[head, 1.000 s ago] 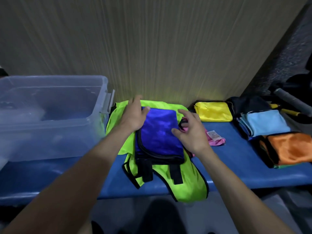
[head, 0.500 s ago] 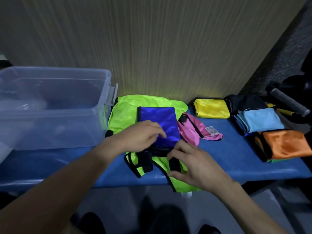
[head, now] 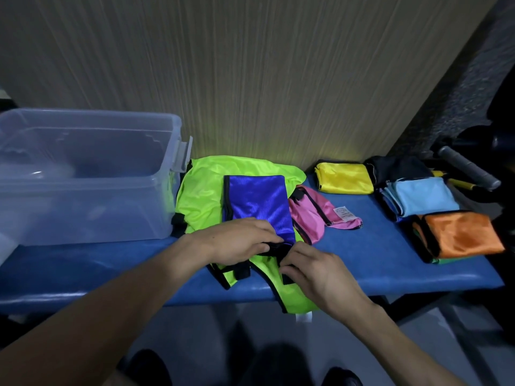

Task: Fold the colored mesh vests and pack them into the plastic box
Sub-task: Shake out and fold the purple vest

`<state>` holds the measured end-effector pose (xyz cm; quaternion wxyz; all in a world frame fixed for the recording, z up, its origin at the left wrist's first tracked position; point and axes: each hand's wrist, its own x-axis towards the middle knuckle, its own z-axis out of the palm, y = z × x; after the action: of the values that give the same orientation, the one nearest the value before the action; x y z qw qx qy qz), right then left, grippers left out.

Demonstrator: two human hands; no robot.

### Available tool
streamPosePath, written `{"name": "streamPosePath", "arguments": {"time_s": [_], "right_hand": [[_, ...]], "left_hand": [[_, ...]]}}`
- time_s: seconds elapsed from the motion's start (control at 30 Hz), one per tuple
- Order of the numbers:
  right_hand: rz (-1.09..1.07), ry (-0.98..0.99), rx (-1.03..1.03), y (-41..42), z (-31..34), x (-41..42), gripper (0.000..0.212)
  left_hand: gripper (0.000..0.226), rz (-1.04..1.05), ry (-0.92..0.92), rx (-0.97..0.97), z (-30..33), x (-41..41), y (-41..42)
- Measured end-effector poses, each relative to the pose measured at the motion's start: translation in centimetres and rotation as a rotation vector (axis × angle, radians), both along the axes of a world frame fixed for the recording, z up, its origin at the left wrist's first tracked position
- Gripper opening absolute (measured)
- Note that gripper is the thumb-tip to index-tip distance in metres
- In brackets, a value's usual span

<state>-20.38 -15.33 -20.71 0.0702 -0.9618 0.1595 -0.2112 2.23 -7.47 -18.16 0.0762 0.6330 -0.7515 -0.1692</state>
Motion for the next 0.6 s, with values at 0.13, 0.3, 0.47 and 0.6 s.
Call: {"name": "streamPosePath", "arguments": {"time_s": [0.13, 0.3, 0.47, 0.6], "right_hand": [[0.02, 0.023, -0.147, -0.2, 0.5, 0.0, 0.031], [0.161, 0.209, 0.092, -0.6, -0.2, -0.8, 0.03], [0.155, 0.145, 0.076, -1.1, -0.1, -0.6, 0.029], [0.198, 0.163, -0.008, -0.9, -0.3, -0.2, 0.043]], "left_hand": [[0.042, -0.013, -0.051, 0.014, 0.0, -0.2, -0.1], [0.041, -0.02, -0.07, 0.034, -0.1, -0.1, -0.1], [0.043, -0.018, -0.055, 0.036, 0.0, -0.1, 0.0], [0.046, -0.008, -0.034, 0.025, -0.1, -0.1, 0.1]]}}
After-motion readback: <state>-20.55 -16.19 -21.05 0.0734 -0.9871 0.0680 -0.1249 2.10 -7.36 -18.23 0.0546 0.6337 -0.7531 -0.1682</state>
